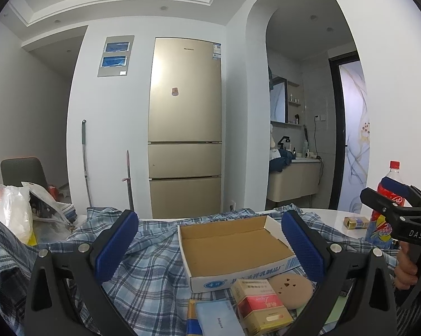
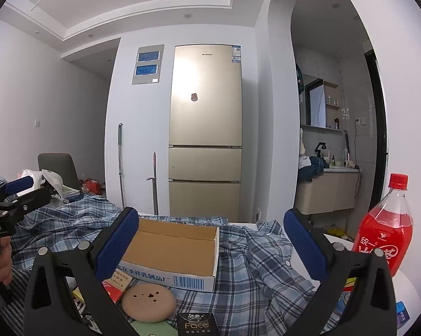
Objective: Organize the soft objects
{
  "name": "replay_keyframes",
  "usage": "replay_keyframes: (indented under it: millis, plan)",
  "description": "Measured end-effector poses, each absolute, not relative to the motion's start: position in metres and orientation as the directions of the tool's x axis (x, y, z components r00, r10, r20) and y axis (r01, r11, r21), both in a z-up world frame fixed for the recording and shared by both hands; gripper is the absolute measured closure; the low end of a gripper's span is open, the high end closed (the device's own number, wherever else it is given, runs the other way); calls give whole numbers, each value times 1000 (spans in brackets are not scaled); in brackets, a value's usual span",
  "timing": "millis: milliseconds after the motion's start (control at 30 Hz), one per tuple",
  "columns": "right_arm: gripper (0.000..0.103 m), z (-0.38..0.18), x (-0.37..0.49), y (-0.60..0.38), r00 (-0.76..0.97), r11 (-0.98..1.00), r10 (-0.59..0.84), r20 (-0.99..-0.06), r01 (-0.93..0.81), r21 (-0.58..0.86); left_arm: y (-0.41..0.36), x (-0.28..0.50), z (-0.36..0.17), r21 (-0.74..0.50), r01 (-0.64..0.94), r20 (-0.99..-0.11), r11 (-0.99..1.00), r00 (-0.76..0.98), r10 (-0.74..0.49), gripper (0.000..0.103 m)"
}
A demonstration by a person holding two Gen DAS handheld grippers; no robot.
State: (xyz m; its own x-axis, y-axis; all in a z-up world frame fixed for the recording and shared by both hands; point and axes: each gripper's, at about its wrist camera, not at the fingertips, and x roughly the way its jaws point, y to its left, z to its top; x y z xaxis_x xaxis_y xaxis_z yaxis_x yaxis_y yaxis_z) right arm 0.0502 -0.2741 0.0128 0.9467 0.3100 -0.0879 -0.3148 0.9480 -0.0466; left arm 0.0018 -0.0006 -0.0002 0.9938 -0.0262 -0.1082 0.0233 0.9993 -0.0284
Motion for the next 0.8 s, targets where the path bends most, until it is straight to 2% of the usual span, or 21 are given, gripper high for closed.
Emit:
replay_keyframes:
  millis: [267, 800]
  plan:
    - [0, 11, 53, -272, 946, 949, 306, -106, -312, -44, -7, -2, -1, 3, 13, -85, 1000, 996, -13, 0]
    - [0, 11, 53, -271, 946, 949, 305, -105, -311, -43, -6, 0, -2, 4, 13, -95, 1000, 995, -12, 0]
